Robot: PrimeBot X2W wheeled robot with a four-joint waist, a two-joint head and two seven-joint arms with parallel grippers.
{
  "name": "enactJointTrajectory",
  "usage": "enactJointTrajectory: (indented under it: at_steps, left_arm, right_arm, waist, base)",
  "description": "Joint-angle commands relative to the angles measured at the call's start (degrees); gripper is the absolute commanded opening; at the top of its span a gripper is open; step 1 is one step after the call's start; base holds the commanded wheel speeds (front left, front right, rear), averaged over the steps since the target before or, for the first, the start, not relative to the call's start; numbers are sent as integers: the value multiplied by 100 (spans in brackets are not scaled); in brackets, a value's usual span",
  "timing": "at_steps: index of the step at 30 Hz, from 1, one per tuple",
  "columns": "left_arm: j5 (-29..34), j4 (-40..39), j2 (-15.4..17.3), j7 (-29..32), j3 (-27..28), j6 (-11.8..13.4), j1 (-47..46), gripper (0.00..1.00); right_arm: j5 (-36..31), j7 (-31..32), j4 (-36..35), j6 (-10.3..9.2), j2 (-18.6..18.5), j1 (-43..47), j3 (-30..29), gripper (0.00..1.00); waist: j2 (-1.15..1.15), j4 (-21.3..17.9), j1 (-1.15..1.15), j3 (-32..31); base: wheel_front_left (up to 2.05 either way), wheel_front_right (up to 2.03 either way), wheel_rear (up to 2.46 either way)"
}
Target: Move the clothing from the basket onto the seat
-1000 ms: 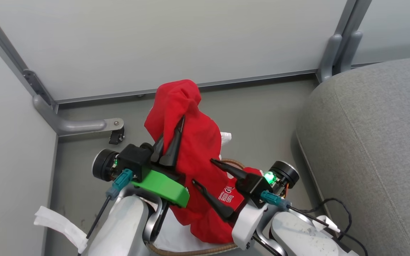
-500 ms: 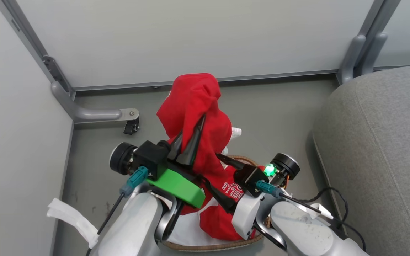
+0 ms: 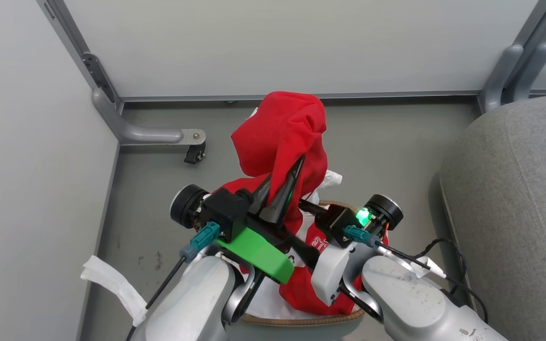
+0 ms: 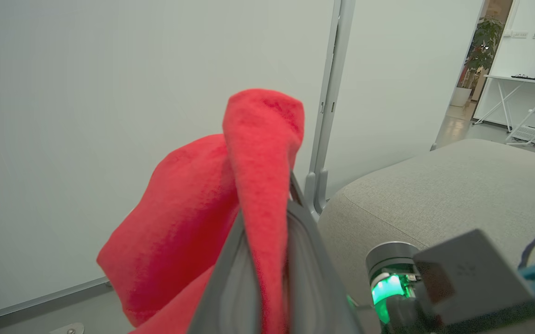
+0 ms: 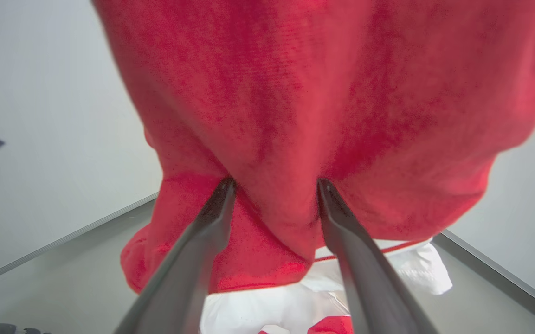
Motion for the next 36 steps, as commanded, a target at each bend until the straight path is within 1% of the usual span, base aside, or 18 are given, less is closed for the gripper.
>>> enactJointTrajectory:
  at_steps: [1, 8, 16, 17, 18, 19, 24, 27, 31, 36]
  left_arm:
    - [-59, -27, 4, -3, -9, -17, -78, 0]
    - [-74, 0, 4, -3, -11, -17, -106, 0]
    - [0, 1, 4, -3, 55, -17, -111, 0]
    - [9, -39, 5, -3, 111, -17, -100, 22]
    - [18, -56, 5, -3, 130, -17, -78, 86]
    - [42, -54, 3, -3, 147, -17, -56, 100]
    - [95, 9, 5, -3, 238, -17, -14, 100]
    - [180, 79, 5, -3, 297, -17, -18, 100]
    - [280, 188, 5, -2, 431, -17, -16, 100]
    - [384, 268, 6, -1, 586, -17, 23, 100]
  right_arm:
    - [66, -11, -24, -6, -20, -35, -19, 0]
    - [238, -11, 5, -6, -20, -91, 28, 0]
    - [275, -11, -49, -6, -20, -69, -19, 0]
    - [268, -11, -59, -6, -20, -54, -22, 0]
    - [269, -11, -67, -6, -20, -45, -26, 0]
    - [271, -11, -79, -6, -21, -34, -30, 0]
    - [254, -11, -156, -6, -20, -18, -5, 0]
    - [250, -11, -235, -6, -20, -7, -5, 0]
    - [284, -11, -412, -6, -21, 40, -15, 0]
    - [236, -11, -648, -6, -19, 151, -37, 0]
  waist:
    - [0, 33, 0, 28]
    - [0, 34, 0, 64]
    - [0, -35, 0, 72]
    - [0, -48, 0, 75]
    - [0, -60, 0, 77]
    - [0, -73, 0, 77]
    - [0, -164, 0, 85]
    - [0, -288, 0, 96]
    - [0, -594, 0, 124]
    - [0, -1147, 0, 128]
  base:
    - [0, 0, 0]
    - [0, 0, 0]
    - [0, 0, 0]
    - [0, 0, 0]
    - [0, 0, 0]
    - [0, 0, 0]
    - [0, 0, 0]
    - [0, 0, 0]
    - [0, 0, 0]
    - [0, 0, 0]
